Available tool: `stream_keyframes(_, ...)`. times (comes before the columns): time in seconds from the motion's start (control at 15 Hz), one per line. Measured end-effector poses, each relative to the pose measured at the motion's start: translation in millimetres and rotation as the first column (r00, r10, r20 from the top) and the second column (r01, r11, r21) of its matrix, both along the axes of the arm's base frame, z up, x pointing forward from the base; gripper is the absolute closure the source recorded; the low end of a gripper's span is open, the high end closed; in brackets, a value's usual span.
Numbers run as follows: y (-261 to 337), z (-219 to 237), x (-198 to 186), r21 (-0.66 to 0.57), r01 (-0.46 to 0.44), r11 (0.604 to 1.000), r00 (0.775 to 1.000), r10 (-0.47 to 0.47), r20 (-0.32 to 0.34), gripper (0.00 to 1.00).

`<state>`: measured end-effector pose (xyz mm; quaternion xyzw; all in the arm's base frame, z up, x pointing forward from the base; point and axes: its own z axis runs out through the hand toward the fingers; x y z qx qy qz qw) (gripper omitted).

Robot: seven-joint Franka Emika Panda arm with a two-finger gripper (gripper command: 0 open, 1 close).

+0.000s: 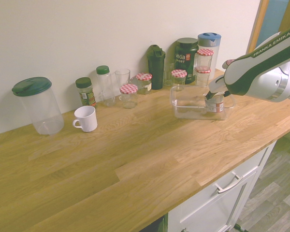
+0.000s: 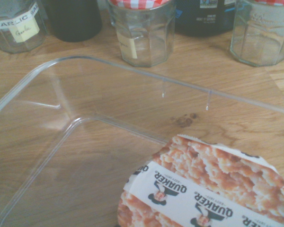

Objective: Put the cereal into the container

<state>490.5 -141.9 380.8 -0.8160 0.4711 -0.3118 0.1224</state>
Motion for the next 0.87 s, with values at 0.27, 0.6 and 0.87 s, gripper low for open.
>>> stream_keyframes(0.27, 0, 8, 5, -0.004, -0.01, 1.0, 1.0, 0.01, 0.021, 0.0)
stream_keyframes(0.6, -4, 25, 8, -0.022, -0.014, 1.0, 0.998, 0.015, 0.056, 0.0)
stream_keyframes(0.87, -1, 53, 3, -0.039, -0.032, 0.999, 0.994, 0.036, 0.104, 0.0)
